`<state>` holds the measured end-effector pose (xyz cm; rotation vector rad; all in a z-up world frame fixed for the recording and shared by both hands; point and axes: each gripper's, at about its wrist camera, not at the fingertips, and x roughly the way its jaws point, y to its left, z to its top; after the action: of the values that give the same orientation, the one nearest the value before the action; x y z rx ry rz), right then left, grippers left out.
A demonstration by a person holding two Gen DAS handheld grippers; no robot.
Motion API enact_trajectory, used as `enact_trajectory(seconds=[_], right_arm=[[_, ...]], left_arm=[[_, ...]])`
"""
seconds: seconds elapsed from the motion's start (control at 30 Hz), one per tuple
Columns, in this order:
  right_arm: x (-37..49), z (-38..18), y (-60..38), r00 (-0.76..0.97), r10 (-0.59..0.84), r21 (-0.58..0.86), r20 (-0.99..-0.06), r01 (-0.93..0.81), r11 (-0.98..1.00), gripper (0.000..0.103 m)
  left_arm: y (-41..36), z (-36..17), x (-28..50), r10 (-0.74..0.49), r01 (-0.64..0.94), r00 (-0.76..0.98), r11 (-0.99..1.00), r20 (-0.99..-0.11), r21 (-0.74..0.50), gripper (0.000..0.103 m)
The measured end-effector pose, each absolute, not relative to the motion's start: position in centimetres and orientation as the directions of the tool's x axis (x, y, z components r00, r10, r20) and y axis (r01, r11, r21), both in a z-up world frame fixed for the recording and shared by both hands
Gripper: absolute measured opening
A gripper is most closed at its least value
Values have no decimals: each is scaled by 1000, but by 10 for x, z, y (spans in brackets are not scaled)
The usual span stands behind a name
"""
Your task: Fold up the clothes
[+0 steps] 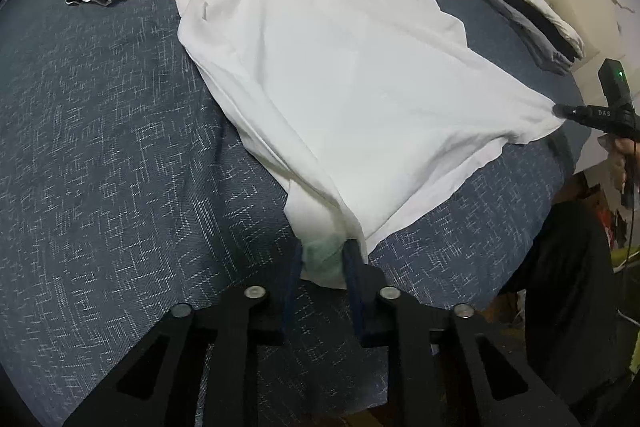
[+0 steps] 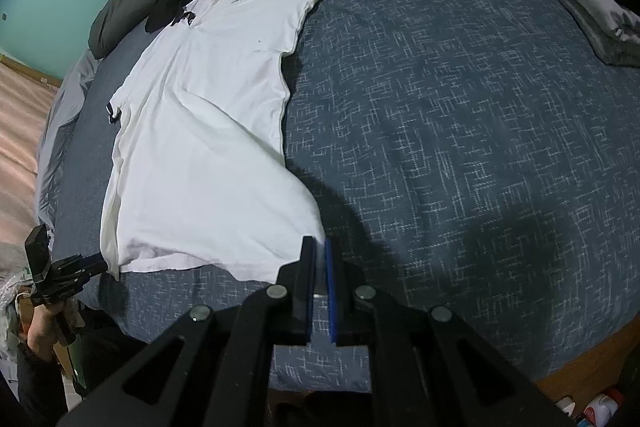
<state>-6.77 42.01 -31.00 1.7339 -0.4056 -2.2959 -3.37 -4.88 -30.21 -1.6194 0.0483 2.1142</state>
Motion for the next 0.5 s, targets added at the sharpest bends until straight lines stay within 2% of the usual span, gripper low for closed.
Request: enact_trajectory(seconds=[0.1, 0.5], right_arm=[[-68, -310, 421, -270, -350, 359, -897, 18, -933, 5], [-60, -290, 424, -316, -383, 389, -868, 46, -920, 5]], left_arm=[[-51, -299, -31, 339, -399, -196, -885, -920, -241, 10], [-140, -233, -18, 368, -276, -341, -919, -865, -282, 7]])
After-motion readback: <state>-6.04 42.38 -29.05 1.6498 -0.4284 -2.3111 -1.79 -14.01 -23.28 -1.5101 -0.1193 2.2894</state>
